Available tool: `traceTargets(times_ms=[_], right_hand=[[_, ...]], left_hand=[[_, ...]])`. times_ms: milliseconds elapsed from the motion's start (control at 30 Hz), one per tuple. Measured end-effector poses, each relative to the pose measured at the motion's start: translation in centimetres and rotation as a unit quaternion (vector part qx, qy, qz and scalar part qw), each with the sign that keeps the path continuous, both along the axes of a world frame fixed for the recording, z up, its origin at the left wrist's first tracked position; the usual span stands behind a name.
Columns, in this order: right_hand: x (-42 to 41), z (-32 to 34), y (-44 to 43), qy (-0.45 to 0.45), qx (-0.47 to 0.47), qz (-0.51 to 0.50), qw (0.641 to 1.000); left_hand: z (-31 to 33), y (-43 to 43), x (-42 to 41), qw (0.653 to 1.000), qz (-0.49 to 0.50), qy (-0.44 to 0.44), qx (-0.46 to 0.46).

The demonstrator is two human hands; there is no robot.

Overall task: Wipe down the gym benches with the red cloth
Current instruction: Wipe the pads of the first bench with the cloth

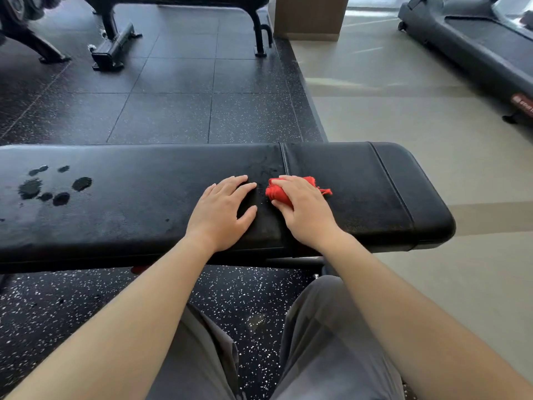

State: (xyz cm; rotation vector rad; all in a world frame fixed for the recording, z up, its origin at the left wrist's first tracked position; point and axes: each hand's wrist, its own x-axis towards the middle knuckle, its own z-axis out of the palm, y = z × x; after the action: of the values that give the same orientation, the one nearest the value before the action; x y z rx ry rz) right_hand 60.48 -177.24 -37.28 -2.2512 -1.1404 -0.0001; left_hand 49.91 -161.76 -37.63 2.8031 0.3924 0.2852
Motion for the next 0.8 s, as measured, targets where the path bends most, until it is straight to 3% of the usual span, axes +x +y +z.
traceTargets(times_ms=[133,267,367,433,500,800], right_hand=[[1.1,2.6,-0.3,0.139,0.096,0.022,0.985],[2.9,5.0,-1.0,0.252,0.236,0.036,0.938],[4.7,4.1,-1.8,0.212,0.180,-0.003,0.960],[5.9,2.1,-2.3,0.114,0.051,-0.021,0.992],[6.3,0.6,-2.5,0.042,-0.045,-0.023,0.998],[1.9,0.6,-2.3,-0.010,-0.010,0.039,0.999]], left_hand=[[0.0,0.0,-0.1,1.000,0.002,0.000,0.005],[0.0,0.0,-0.1,1.000,0.002,-0.004,-0.002],[0.1,-0.1,-0.2,1.000,0.003,-0.003,-0.001],[0.1,-0.2,-0.3,1.000,0.004,0.000,-0.001],[0.1,-0.2,-0.3,1.000,0.004,0.004,0.000],[0.2,-0.2,-0.1,1.000,0.011,0.007,0.008]])
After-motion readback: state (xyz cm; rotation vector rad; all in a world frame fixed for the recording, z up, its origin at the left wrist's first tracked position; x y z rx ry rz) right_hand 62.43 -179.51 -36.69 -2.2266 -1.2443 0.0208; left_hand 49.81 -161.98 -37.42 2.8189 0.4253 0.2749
